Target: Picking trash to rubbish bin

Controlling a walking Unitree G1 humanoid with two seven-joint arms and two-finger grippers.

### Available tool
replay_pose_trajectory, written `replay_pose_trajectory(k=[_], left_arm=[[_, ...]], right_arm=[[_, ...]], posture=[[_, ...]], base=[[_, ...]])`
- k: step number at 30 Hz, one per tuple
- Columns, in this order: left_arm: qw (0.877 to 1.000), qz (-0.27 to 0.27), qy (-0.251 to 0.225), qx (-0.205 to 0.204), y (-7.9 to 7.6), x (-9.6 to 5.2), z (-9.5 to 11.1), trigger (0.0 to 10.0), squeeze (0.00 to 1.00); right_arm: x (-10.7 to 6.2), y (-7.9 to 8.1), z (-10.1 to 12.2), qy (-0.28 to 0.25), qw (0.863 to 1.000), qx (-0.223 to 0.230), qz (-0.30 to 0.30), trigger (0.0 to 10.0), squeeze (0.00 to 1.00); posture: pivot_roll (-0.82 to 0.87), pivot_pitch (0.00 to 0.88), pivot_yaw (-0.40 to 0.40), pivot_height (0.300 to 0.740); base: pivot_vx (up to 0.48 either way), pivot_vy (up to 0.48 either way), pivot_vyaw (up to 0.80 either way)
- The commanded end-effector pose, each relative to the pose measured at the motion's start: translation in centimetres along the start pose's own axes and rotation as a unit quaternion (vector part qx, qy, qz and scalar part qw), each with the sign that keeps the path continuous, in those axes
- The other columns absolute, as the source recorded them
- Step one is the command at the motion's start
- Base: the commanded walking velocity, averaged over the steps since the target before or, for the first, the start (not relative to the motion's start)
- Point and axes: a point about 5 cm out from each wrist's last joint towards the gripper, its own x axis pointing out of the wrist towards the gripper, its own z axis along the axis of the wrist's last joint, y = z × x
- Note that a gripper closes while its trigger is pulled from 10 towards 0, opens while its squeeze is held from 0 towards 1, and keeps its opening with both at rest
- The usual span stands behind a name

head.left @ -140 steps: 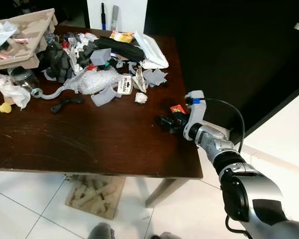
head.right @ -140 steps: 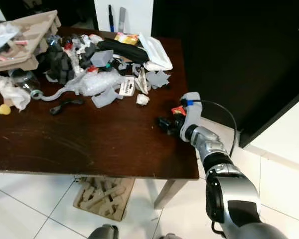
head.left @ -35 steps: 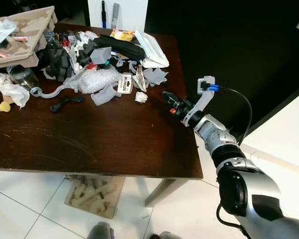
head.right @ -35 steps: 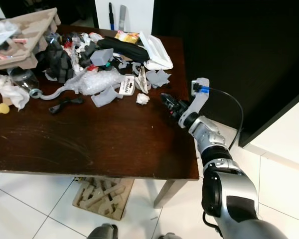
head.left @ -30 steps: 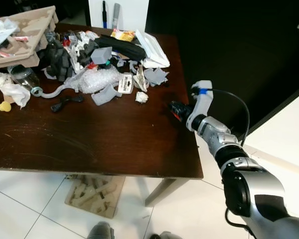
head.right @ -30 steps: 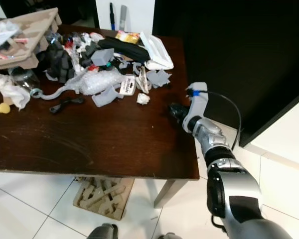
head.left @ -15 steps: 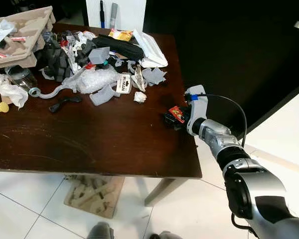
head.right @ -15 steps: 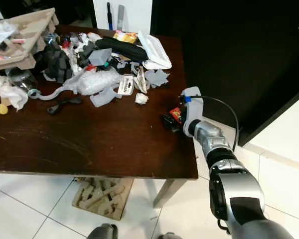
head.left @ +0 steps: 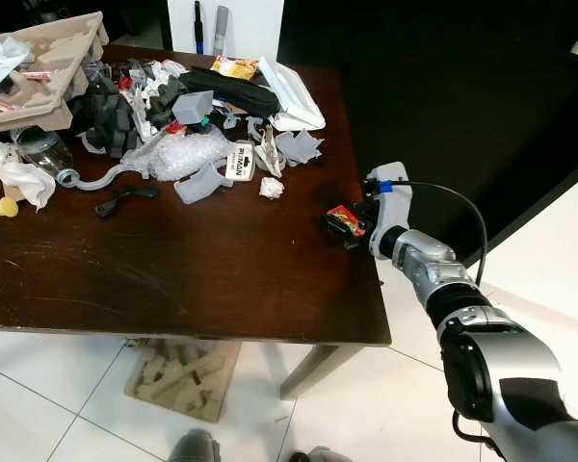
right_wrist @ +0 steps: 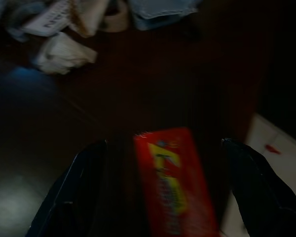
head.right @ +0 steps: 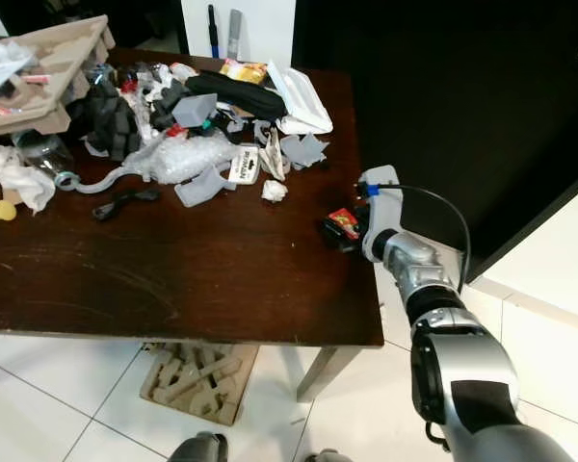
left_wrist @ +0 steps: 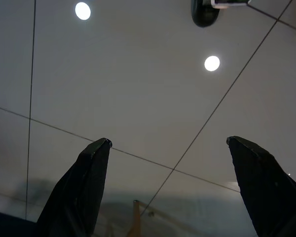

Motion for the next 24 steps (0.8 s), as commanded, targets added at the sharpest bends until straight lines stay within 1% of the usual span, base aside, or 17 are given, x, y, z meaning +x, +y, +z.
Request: replay_pose_trajectory(k=[1, 2, 3, 5, 8, 15, 18, 20, 22, 24], left_arm=[[1.0, -0.008, 0.025, -0.003, -0.6, -0.2, -1.9, 10.0, 0.0], [1.0, -0.008, 0.026, -0.003, -0.6, -0.3, -2.1, 10.0, 0.0], [1.0, -0.008, 0.027, -0.003, -0.6, -0.3, -2.2, 10.0, 0.0], [1.0, -0.009, 0.028, -0.004, -0.7, -0.3, -2.3, 10.0, 0.0], [0.999, -0.01, 0.03, -0.003, -0.7, -0.3, -2.6, 10.0, 0.0], [0.999, -0.011, 0.031, 0.0, -0.8, -0.4, -2.8, 10.0, 0.0], [1.0, -0.011, 0.029, 0.001, -0.9, -0.4, -2.7, 10.0, 0.0], [1.0, -0.011, 0.029, 0.001, -0.9, -0.4, -2.7, 10.0, 0.0], [1.0, -0.012, 0.029, 0.002, -1.0, -0.4, -2.7, 10.0, 0.0], [1.0, -0.013, 0.028, 0.003, -1.0, -0.4, -2.6, 10.0, 0.0]], right_arm=[[-0.5, -0.7, -1.3, 0.037, 0.999, -0.002, -0.018, 10.0, 0.71], [-0.6, -0.7, -1.7, 0.054, 0.998, -0.011, -0.014, 10.0, 0.53], [-0.7, -0.9, -1.9, 0.061, 0.998, -0.019, -0.018, 10.0, 0.0], [-0.9, -1.2, -2.1, 0.066, 0.997, -0.022, -0.028, 10.0, 0.0], [-1.0, -1.4, -2.2, 0.067, 0.997, -0.012, -0.032, 10.0, 0.0], [-1.1, -1.4, -2.4, 0.07, 0.997, 0.0, -0.03, 10.0, 0.0], [-0.8, -0.7, -2.5, 0.071, 0.997, 0.025, -0.008, 10.0, 0.0], [-0.8, -0.5, -2.6, 0.074, 0.997, 0.029, 0.001, 10.0, 0.0], [-0.7, -0.1, -3.0, 0.085, 0.995, 0.04, 0.015, 10.0, 0.0], [-0.7, 0.2, -3.5, 0.097, 0.993, 0.063, 0.027, 10.0, 0.0]], posture=[[0.26, 0.222, -0.095, 0.74], [0.26, 0.227, -0.095, 0.74], [0.26, 0.229, -0.096, 0.74], [0.26, 0.234, -0.097, 0.74], [0.26, 0.236, -0.097, 0.74], [0.26, 0.244, -0.099, 0.74], [0.26, 0.247, -0.102, 0.74], [0.26, 0.247, -0.102, 0.74], [0.26, 0.247, -0.103, 0.74], [0.26, 0.247, -0.103, 0.74]], base=[[0.0, 0.0, 0.0], [0.0, 0.0, 0.0], [0.0, 0.0, 0.0], [0.0, 0.0, 0.0], [0.0, 0.0, 0.0], [0.0, 0.0, 0.0], [0.0, 0.0, 0.0], [0.0, 0.0, 0.0], [0.0, 0.0, 0.0], [0.0, 0.0, 0.0]])
